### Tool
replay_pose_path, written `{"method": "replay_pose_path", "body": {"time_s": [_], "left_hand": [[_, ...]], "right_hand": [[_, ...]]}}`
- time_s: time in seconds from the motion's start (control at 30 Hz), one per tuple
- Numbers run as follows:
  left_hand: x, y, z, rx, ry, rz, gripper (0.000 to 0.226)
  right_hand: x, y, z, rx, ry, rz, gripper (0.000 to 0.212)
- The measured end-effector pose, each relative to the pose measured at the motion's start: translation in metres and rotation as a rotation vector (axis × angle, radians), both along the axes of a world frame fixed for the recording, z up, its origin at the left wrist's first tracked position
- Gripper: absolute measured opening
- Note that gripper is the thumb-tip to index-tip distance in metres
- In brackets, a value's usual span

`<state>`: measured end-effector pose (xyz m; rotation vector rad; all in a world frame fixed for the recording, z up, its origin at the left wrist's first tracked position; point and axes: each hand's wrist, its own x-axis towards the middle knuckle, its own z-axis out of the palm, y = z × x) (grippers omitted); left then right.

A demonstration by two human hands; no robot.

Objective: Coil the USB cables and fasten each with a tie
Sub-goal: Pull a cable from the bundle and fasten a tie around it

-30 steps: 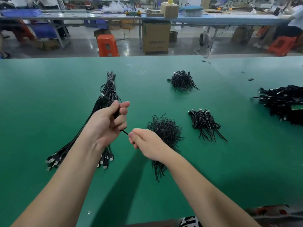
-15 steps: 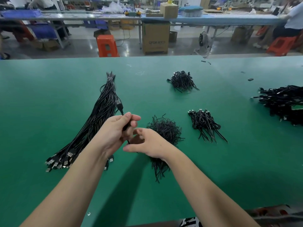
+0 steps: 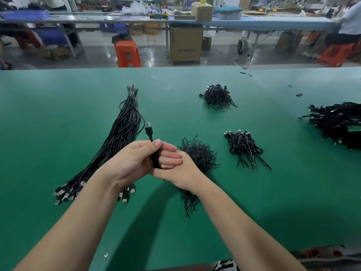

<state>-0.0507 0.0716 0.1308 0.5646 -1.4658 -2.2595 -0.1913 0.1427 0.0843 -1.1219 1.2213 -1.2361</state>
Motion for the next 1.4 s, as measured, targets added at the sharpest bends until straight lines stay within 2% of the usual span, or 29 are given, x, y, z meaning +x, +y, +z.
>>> {"method": "replay_pose_path", "body": {"time_s": [0.1,0.13,0.2,0.33,0.5,0.6,0.7,0.73,0.83,0.9,1.0,1.07,1.13,1.27,1.33,1.4], "left_hand": [[0.003,-0.001,0.003,-0.038,-0.044,-0.046,0.041],[0.003,0.000,0.004,-0.060,-0.057,-0.045,0.040],[0.000,0.004,0.004,-0.107,-0.077,-0.012,0.039],[-0.006,0.013,0.003,-0.202,-0.075,0.028,0.043],[-0.001,0.012,0.006,-0.226,-0.056,-0.076,0.040],[0.004,0.009,0.012,-0.264,-0.113,-0.085,0.044],[0.003,0.015,0.016,-0.302,-0.228,0.042,0.042],[0.000,0.018,0.016,-0.354,-0.289,0.116,0.040],[-0.006,0.026,0.015,-0.696,-0.559,0.300,0.040],[-0.006,0.028,0.017,-0.822,-0.612,0.347,0.038],[-0.005,0.023,0.015,-0.808,-0.548,0.326,0.037],[-0.006,0.023,0.013,-0.702,-0.495,0.326,0.040],[-0.009,0.025,0.012,-0.595,-0.430,0.369,0.041],[-0.013,0.028,0.011,-0.495,-0.262,0.505,0.033],[-0.014,0.028,0.010,-0.557,-0.234,0.538,0.028],[-0.013,0.027,0.009,-0.631,-0.294,0.599,0.027]], "right_hand": [[0.000,0.002,-0.003,-0.044,0.117,0.019,0.050],[0.001,0.003,-0.003,-0.048,0.136,0.000,0.048],[0.002,0.004,-0.005,-0.036,0.114,-0.056,0.032],[0.000,0.007,-0.006,-0.043,0.199,-0.162,0.032],[-0.008,0.015,-0.002,-0.129,0.349,-0.186,0.025],[-0.010,0.017,0.002,-0.148,0.399,-0.193,0.020],[-0.009,0.017,0.003,-0.170,0.513,-0.191,0.024],[-0.008,0.017,0.004,-0.173,0.593,-0.191,0.025],[-0.006,0.014,0.010,-0.171,0.717,-0.194,0.026],[-0.007,0.015,0.015,-0.162,0.748,-0.212,0.026],[-0.006,0.017,0.020,-0.124,0.920,-0.157,0.018],[-0.002,0.018,0.021,-0.142,1.082,-0.110,0.015],[-0.001,0.018,0.025,-0.179,1.149,-0.111,0.013],[-0.005,0.018,0.033,-0.176,1.043,-0.170,0.013],[-0.006,0.018,0.034,-0.165,0.980,-0.201,0.013],[-0.008,0.019,0.034,-0.146,0.943,-0.224,0.015]]}}
